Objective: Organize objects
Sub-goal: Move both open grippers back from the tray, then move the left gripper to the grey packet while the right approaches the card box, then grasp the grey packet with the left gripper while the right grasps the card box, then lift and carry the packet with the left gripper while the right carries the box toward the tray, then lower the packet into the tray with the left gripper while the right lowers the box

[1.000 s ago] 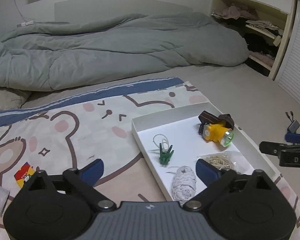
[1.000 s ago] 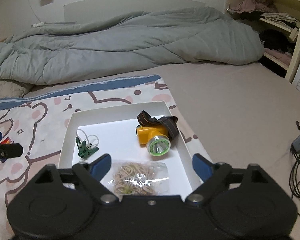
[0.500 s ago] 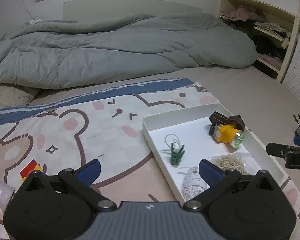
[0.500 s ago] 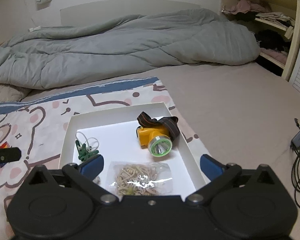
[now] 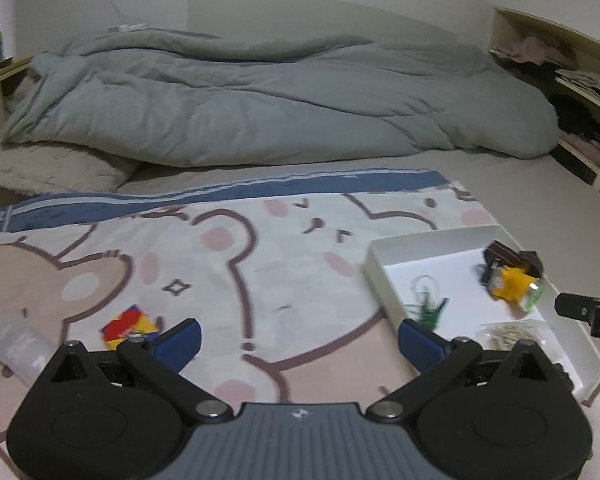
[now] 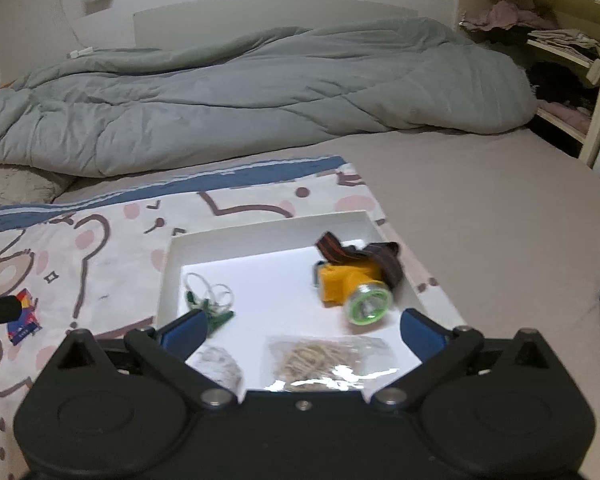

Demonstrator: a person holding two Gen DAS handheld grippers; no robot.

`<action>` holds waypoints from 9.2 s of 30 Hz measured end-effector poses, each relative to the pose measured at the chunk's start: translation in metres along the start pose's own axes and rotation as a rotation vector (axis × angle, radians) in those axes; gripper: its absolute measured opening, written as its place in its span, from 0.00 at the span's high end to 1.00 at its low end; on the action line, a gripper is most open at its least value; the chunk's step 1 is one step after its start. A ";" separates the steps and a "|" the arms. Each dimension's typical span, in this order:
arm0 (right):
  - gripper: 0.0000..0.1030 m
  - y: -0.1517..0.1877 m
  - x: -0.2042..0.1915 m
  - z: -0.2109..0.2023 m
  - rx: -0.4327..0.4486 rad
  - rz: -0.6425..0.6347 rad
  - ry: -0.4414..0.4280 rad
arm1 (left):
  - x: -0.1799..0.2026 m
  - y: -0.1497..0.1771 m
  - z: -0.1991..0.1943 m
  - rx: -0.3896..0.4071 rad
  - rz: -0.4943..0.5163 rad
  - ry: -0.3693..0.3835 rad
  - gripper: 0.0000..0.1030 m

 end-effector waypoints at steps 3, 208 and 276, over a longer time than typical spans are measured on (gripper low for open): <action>0.00 -0.004 -0.017 0.004 -0.002 -0.013 -0.014 | -0.020 -0.004 -0.003 0.009 -0.017 -0.027 0.00; 0.41 -0.036 -0.151 -0.031 0.212 -0.196 -0.284 | -0.063 -0.015 -0.020 0.105 -0.046 -0.133 0.43; 0.41 -0.005 0.042 0.095 0.092 0.004 -0.232 | 0.163 0.012 0.206 -0.131 -0.154 0.262 0.39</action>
Point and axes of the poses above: each gripper's, at about its wrist camera, not at the fingertips, and z roughly the way its jaws point, x to its right, y to its underside, the point moved 5 cm from there along z, roughly the way its jaws point, and after that the axes turned 9 degrees about -z, right-handed, at the moved point
